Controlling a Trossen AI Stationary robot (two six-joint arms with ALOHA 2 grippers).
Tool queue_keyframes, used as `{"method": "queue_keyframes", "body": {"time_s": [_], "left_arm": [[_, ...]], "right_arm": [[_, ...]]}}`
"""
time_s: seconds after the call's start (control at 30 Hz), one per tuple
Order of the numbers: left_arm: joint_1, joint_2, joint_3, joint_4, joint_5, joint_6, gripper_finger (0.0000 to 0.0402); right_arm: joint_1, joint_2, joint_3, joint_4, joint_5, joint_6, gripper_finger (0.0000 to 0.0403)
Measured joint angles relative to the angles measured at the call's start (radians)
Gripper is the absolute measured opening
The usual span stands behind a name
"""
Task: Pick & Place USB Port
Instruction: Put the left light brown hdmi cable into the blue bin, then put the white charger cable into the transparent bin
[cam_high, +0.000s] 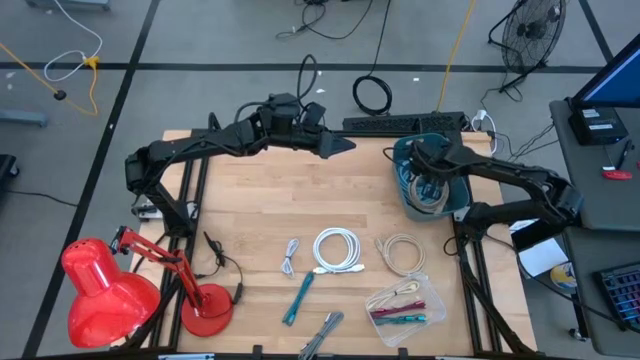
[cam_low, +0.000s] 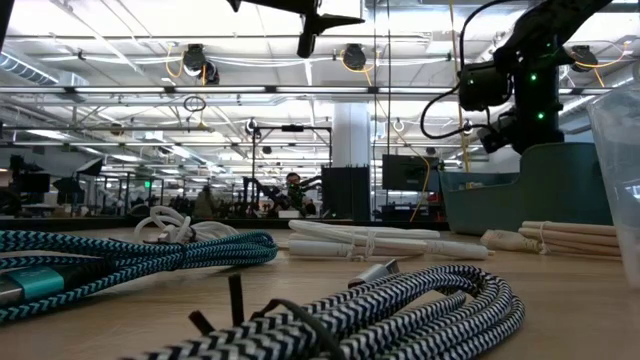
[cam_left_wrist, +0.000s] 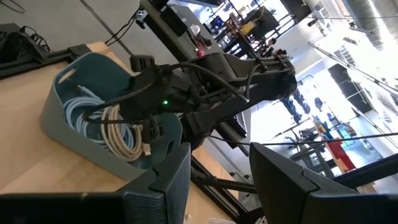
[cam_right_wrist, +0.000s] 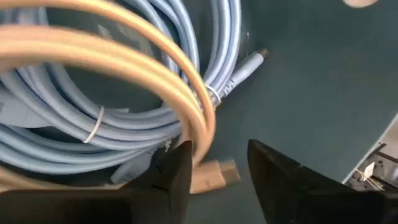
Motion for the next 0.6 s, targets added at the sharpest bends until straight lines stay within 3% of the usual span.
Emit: {"method": "queue_keyframes", "body": {"time_s": [0.23, 0.4, 0.6], "left_arm": [[-0.001, 0.000, 0.000, 0.000, 0.000, 0.003, 0.0168], [0.000, 0.000, 0.000, -0.016, -0.003, 0.007, 0.0168], [0.001, 0.000, 0.000, -0.017, -0.004, 0.007, 0.0168]], "right_arm": [[0.000, -0.028, 0.000, 0.005, -0.015, 0.022, 0.0185], [0.000, -0.057, 0.016, 0.022, 0.059, 0.041, 0.0203], [0.000, -0.097, 0.128, 0.082, 0.111, 0.038, 0.0217]]}}
